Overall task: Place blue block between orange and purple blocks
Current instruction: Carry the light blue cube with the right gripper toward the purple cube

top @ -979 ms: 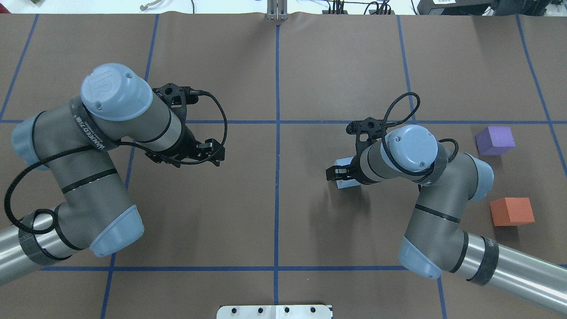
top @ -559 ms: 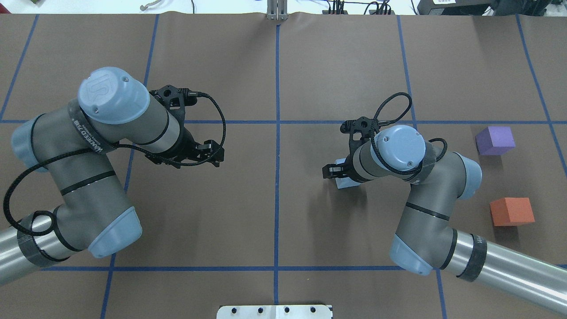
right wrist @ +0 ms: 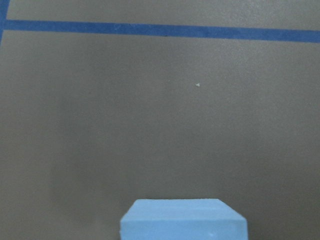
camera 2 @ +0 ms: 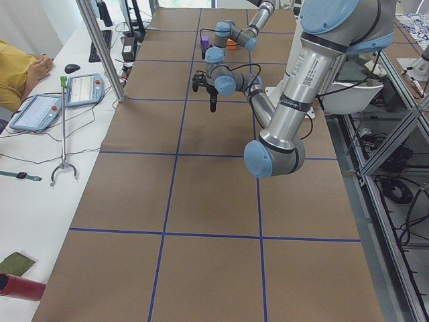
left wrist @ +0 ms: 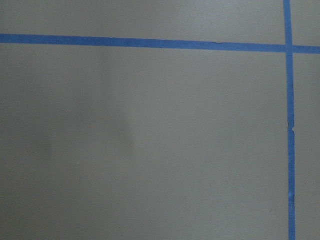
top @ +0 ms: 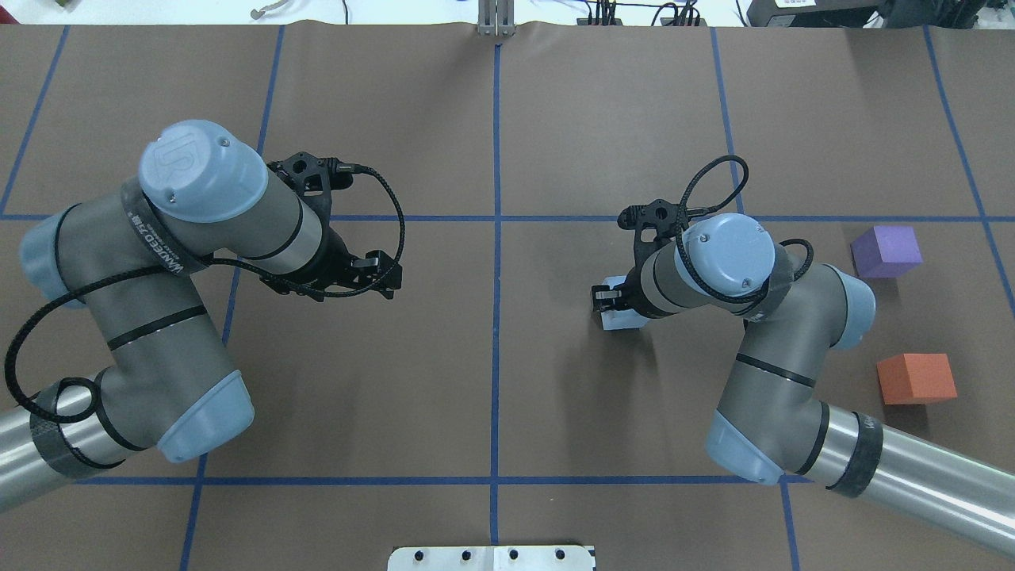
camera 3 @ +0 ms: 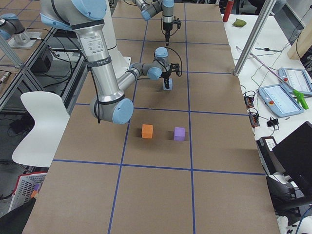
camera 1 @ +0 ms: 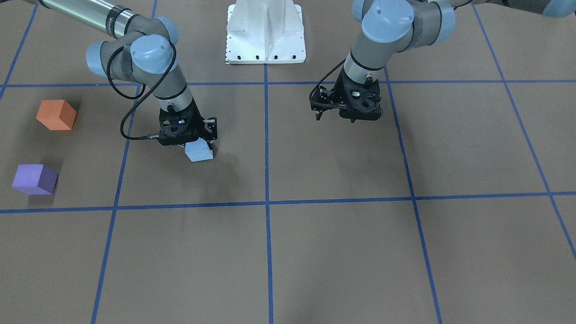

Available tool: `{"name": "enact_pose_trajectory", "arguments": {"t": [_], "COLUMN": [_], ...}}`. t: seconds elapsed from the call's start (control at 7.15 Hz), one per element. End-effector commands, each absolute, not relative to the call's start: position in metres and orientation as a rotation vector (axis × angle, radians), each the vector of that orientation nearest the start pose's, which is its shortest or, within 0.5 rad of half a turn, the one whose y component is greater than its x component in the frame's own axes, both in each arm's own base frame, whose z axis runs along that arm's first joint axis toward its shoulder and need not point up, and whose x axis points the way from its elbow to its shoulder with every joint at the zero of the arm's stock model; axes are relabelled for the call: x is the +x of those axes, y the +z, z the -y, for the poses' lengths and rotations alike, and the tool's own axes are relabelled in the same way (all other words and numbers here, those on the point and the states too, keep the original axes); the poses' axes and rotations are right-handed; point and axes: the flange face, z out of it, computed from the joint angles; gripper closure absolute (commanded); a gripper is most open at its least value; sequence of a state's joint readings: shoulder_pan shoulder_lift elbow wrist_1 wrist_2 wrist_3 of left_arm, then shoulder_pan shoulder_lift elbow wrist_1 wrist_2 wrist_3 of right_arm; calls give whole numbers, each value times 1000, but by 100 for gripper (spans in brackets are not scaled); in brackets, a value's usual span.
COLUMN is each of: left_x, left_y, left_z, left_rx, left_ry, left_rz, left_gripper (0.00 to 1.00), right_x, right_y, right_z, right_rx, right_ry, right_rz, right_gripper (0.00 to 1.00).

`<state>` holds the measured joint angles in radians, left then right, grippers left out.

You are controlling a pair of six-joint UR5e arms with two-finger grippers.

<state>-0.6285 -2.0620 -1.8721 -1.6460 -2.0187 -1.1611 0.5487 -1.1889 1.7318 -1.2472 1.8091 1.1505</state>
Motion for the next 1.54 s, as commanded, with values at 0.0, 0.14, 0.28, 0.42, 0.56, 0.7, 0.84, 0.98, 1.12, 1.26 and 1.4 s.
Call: {"name": "enact_pose_trajectory", "arguments": {"t": [0.0,0.14,0.28,0.42,0.56,0.7,0.84,0.98,1.12,1.26,1.4], "left_x": [439,439,437,436,434,434,434,434,434,434,434], "left_y": [235,234,235,233,225,221,217,217,217,218,218], "left_z": [431,431,432,432,429,428,428,428,429,429,429], "left_rx": [65,66,65,70,54,52,55,55,55,54,54], "left_ry": [-7,-7,-10,-13,-57,-63,-61,-61,-63,-63,-63], "left_rz": [-953,-954,-952,-955,-967,-973,-978,-978,-977,-975,-975], "left_gripper": [0,0,0,0,0,0,0,0,0,0,0], "right_x": [-381,-297,-230,-186,-156,-151,-154,-163,-165,-167,-168], "right_y": [366,383,419,462,498,524,531,535,542,552,554], "right_z": [439,446,422,410,404,409,416,430,433,435,436], "right_rx": [116,71,77,89,99,77,64,59,46,31,29], "right_ry": [85,107,75,38,-16,-3,10,16,19,23,24], "right_rz": [897,940,914,854,816,785,778,778,772,763,760], "right_gripper": [100,100,100,100,100,100,100,100,100,100,100]}}
